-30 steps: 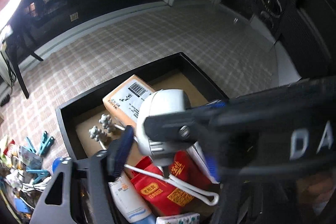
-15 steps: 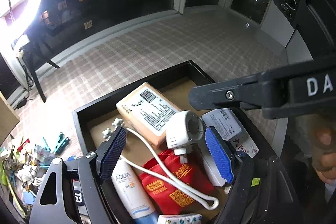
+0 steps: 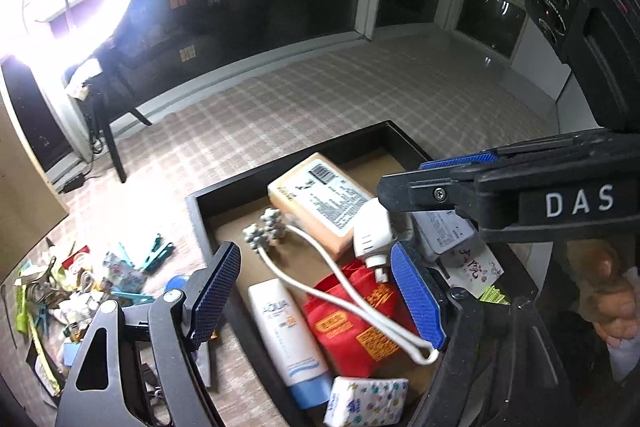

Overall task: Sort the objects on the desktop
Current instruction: 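Open the right gripper to release the white device into the tray, then move both grippers back over the pile, then grasp the yellow straw packet with the left gripper while the right grasps the coiled white cable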

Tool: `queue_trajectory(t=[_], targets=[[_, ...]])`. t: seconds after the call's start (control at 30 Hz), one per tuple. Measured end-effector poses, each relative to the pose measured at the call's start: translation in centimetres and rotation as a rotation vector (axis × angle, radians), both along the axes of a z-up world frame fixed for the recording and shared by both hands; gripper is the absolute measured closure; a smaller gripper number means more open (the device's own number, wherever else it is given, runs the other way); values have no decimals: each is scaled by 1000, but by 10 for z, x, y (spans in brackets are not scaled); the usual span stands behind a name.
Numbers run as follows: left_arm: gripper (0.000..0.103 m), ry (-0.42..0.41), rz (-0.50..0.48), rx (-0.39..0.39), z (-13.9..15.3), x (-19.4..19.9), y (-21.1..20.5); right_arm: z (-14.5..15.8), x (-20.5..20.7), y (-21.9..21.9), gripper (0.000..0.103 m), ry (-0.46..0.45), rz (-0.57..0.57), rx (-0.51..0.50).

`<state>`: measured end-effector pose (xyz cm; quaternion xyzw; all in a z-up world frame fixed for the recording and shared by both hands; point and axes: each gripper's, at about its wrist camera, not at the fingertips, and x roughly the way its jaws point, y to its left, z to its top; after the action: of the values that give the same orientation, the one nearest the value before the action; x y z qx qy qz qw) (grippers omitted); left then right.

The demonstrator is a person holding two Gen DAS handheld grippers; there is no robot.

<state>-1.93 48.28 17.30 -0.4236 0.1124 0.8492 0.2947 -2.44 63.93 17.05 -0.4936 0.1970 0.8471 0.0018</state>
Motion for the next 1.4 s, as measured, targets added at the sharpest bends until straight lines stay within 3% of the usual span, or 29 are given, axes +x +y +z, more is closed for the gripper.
queue_trajectory(t=[0.37,0.87,1.17,1.4], targets=[[27,-18,102,-4,-7,3,-70,-2,-7,-64,64,17,70,56],[28,-91,394,-57,-39,-6,-256,-20,-30,-175,64,-3,210,80],[32,-123,527,-77,-53,-34,-346,-39,-76,-228,66,-24,323,136],[45,-221,600,-62,-86,-77,-395,-72,-123,-252,74,-92,421,205]])
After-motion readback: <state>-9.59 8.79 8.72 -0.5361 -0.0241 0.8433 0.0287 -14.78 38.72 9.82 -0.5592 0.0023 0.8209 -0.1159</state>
